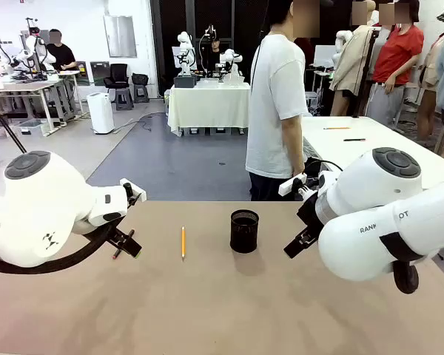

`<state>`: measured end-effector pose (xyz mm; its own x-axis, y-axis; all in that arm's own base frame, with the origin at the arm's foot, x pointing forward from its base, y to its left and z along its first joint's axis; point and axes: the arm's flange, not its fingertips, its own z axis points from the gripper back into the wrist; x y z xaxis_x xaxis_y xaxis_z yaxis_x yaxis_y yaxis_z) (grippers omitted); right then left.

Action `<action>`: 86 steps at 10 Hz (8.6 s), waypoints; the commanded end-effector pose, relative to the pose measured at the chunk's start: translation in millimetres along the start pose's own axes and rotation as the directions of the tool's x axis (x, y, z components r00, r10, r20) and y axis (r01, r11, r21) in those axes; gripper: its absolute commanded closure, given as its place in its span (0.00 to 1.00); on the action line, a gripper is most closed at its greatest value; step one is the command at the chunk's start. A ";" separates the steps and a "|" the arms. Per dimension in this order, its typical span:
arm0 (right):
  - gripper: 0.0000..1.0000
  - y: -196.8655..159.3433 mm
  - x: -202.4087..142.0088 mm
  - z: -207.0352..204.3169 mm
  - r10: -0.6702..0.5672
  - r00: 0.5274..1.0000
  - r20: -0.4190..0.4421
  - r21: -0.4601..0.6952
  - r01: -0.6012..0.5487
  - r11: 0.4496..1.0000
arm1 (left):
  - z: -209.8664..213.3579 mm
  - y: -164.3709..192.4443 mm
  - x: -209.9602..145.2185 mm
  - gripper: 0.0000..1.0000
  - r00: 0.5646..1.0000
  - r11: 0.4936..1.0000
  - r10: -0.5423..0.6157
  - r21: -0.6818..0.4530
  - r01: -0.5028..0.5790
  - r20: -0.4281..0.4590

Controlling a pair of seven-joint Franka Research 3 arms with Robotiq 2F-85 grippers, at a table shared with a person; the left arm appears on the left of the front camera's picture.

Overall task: Place the pens into the pen holder.
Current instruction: Pick up a writing instrument from the table and place it into the Pen holder.

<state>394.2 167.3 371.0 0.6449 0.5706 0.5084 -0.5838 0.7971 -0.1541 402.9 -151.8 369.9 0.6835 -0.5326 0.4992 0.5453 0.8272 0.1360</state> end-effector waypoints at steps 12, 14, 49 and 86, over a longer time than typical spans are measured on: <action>0.00 0.0 0.0 0.0 0.000 1.000 0.000 0.000 0.000 1.000 | 0.2 0.0 0.1 0.00 1.000 1.000 0.000 0.000 0.000 0.000; 0.00 0.0 0.0 0.0 0.000 1.000 0.000 0.000 0.000 1.000 | 0.2 0.0 0.1 0.00 1.000 1.000 0.000 0.000 0.000 0.000; 0.00 -151.0 88.5 153.8 0.125 0.943 0.309 0.392 -0.246 0.887 | 166.7 126.9 14.3 0.00 0.915 0.919 -0.224 -0.239 0.313 0.336; 0.00 -224.0 50.2 238.8 0.126 0.933 0.337 0.296 -0.232 0.926 | 179.4 84.2 99.5 0.00 0.991 0.981 -0.130 -0.145 0.131 0.013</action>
<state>438.9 -29.5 631.9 0.3665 0.5695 0.7358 -0.8353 0.5497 -0.0094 428.9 -87.2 575.8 0.5503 -0.6310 0.5468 0.7159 0.6936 0.0798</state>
